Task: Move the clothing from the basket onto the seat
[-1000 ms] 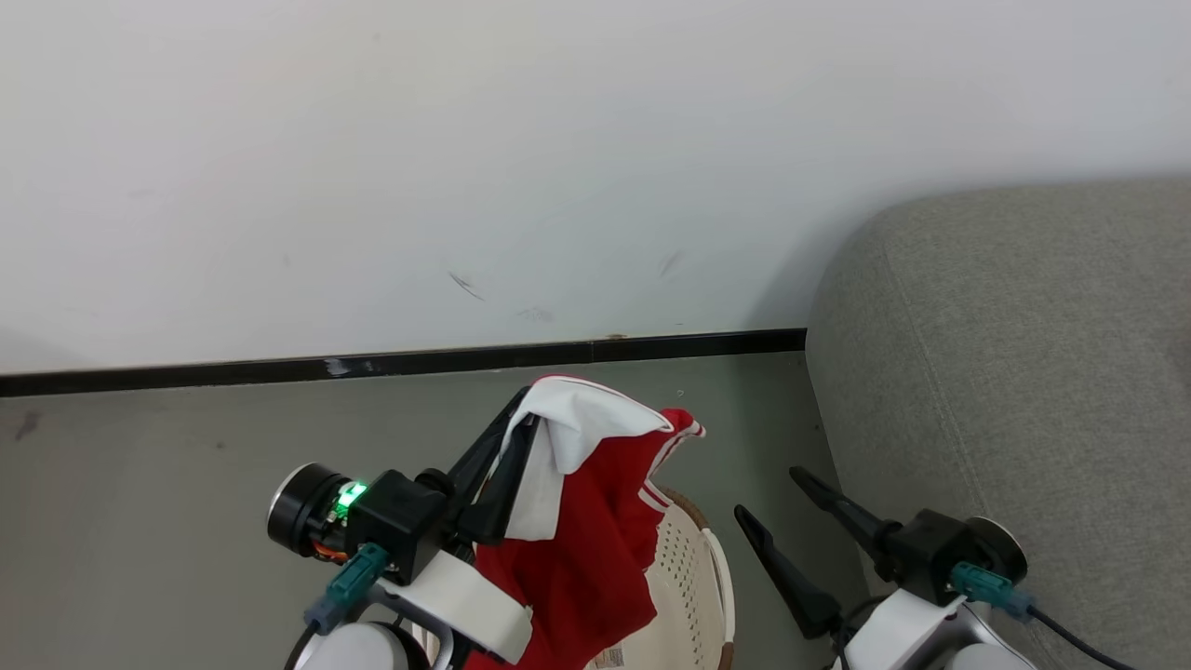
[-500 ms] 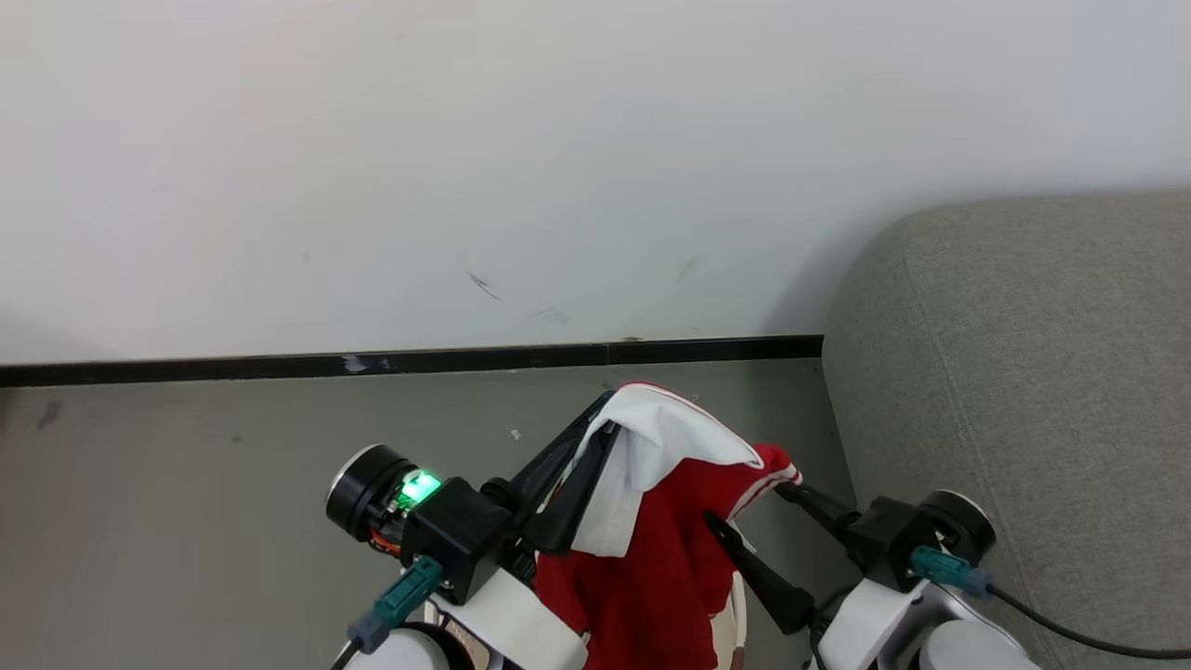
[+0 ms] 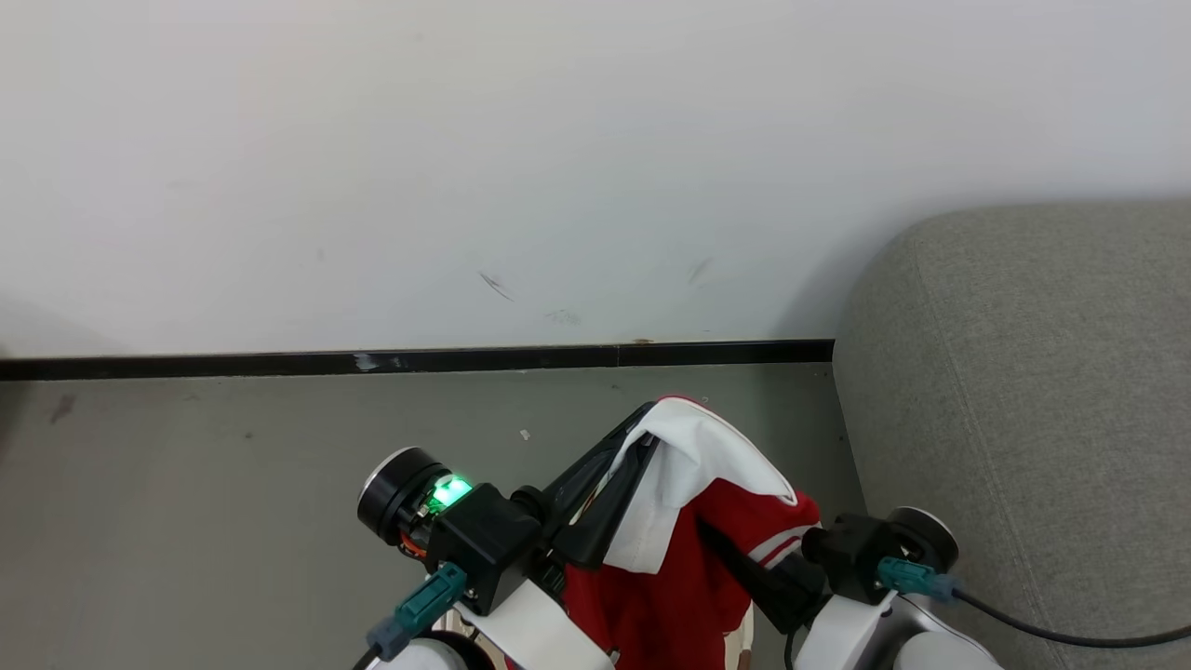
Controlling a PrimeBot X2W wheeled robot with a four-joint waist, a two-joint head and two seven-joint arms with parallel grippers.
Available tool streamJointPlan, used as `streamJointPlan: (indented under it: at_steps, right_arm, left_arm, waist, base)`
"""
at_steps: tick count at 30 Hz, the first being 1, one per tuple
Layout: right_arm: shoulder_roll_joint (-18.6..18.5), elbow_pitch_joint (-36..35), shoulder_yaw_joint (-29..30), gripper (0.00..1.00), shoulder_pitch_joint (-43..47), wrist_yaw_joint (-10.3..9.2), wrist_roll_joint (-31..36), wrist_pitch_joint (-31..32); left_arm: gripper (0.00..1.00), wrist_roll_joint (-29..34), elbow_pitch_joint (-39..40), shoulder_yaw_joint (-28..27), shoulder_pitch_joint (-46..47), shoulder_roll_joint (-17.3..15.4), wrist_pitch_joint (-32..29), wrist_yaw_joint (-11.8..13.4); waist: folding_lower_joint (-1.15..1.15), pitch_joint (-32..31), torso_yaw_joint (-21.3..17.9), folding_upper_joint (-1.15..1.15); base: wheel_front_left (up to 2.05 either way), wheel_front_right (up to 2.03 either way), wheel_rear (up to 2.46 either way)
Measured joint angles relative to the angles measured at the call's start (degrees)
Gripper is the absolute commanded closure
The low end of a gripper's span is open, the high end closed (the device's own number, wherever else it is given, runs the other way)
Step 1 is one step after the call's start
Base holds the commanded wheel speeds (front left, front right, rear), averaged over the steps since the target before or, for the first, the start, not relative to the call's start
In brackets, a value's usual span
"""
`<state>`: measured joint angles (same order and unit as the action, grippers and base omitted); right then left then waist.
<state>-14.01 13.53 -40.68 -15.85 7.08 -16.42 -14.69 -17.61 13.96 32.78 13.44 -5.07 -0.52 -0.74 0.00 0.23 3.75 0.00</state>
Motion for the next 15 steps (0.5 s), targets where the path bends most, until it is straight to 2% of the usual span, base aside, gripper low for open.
streamJointPlan:
  at_steps: [5, 7, 8, 9, 10, 12, 13, 14, 15]
  right_arm:
    - [0.23, -0.03, -0.91, 1.0, -0.04, 0.0, -2.03, 0.0]
    - [0.18, -0.04, -1.12, 1.0, -0.23, 0.0, -2.41, 0.0]
    - [0.13, -0.07, -1.2, 1.0, -0.38, 0.0, -2.56, 0.0]
    - [0.12, -0.1, -1.21, 1.0, -0.57, 0.0, -2.77, 0.0]
    - [0.07, -0.15, -1.2, 1.0, -0.82, 0.0, -2.9, 0.0]
    - [-0.12, -0.34, -0.97, 1.0, -1.12, 0.0, -3.43, 0.0]
    - [-0.24, -0.36, -0.89, 1.0, -1.13, 0.0, -3.75, 0.0]
    - [-0.34, -0.36, -0.83, 1.0, -1.13, 0.0, -3.83, 0.0]
    - [-0.46, -0.36, -0.81, 1.0, -1.13, 0.0, -3.9, 0.0]
  left_arm:
    - [1.0, -0.11, 0.12, -0.11, -0.05, 0.01, -0.43, 0.18]
    - [0.77, -0.18, 0.09, -0.45, -0.11, 0.0, -0.53, 0.57]
    - [0.59, -0.35, 0.04, -0.68, -0.21, -0.01, -0.83, 0.62]
    - [0.55, -0.37, -0.03, -0.9, -0.38, -0.02, -0.93, 0.77]
    - [0.43, -0.49, -0.2, -1.03, -0.64, -0.01, -0.94, 1.03]
    - [0.09, -0.51, -0.65, -1.25, -1.15, -0.13, -1.01, 1.13]
    - [0.09, -0.52, -0.9, -1.37, -1.25, -0.14, -1.01, 1.2]
    - [0.0, -0.51, -1.1, -1.47, -1.25, -0.24, -1.02, 1.41]
    - [0.0, -0.52, -1.16, -1.65, -1.25, -0.26, -1.02, 1.62]
  waist:
    - [0.0, 0.06, -0.12, 0.0]
    - [0.0, 0.12, -0.24, 0.0]
    - [0.0, 0.15, -0.32, 0.0]
    - [0.0, 0.2, -0.41, 0.0]
    - [0.0, 0.24, -0.5, 0.0]
    - [0.0, 0.36, -0.67, 0.0]
    - [0.0, 0.42, -0.76, 0.0]
    - [0.0, 0.48, -0.85, 0.0]
    - [0.0, 0.56, -0.94, 0.0]
  base:
    - [0.0, 0.0, 0.0]
    - [0.0, 0.0, 0.0]
    - [0.0, 0.0, 0.0]
    - [0.0, 0.0, 0.0]
    - [0.0, 0.0, 0.0]
    - [0.0, 0.0, 0.0]
    - [0.0, 0.0, 0.0]
    - [0.0, 0.0, 0.0]
    - [0.0, 0.0, 0.0]
